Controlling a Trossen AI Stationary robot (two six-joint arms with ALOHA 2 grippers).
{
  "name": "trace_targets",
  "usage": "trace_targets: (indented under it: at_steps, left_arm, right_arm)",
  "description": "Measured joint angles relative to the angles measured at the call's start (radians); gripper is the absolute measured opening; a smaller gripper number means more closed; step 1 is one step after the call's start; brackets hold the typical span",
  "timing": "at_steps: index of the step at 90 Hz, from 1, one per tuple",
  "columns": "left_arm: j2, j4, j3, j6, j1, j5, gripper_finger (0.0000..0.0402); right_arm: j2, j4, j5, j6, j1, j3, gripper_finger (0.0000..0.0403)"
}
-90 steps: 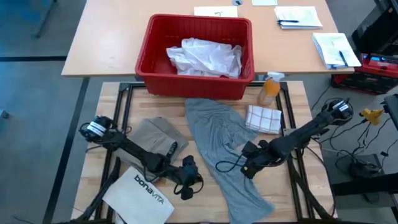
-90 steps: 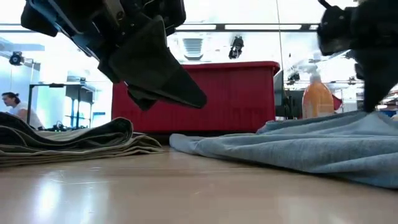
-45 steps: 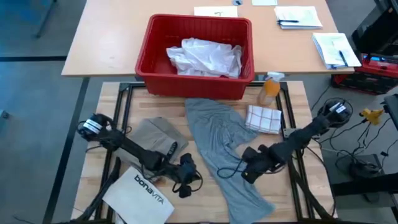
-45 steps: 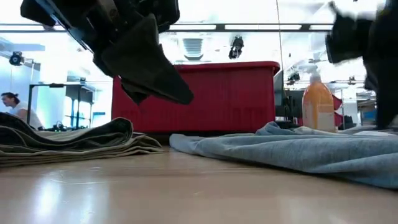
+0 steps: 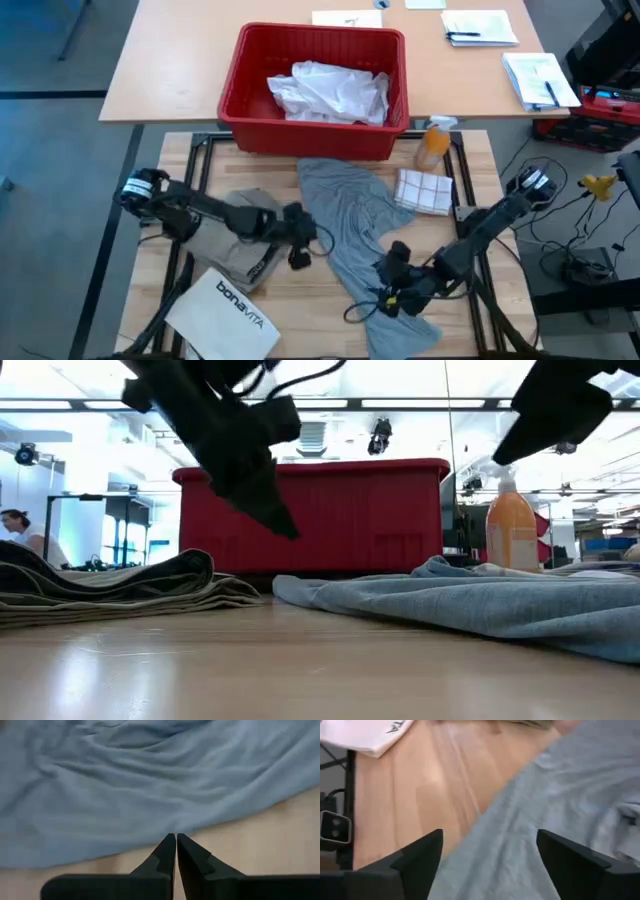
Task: Fold laundry
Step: Fold the gray shirt
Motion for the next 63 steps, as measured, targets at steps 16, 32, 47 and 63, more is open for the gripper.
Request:
trace_targets:
  at_steps: [16,32,47,63]
  left_arm:
    - [-0.037,-0.026,0.0,0.183,0.171,0.278,0.0]
    - [-0.039,-0.03,0.0,0.333,0.206,0.393,0.0]
    - [-0.039,0.026,-0.02,0.296,0.147,0.46,0.0]
    - [-0.039,0.128,-0.033,0.182,0.007,0.379,0.0]
  right_arm:
    - [0.117,0.003,-0.182,0.11,0.011,0.112,0.0295]
    - [0.232,0.007,-0.422,0.054,0.065,0.316,0.0257]
    - [0.364,-0.081,-0.427,0.002,0.155,0.492,0.0238]
    - [0.515,-0.206,-0.363,-0.019,0.259,0.602,0.0247]
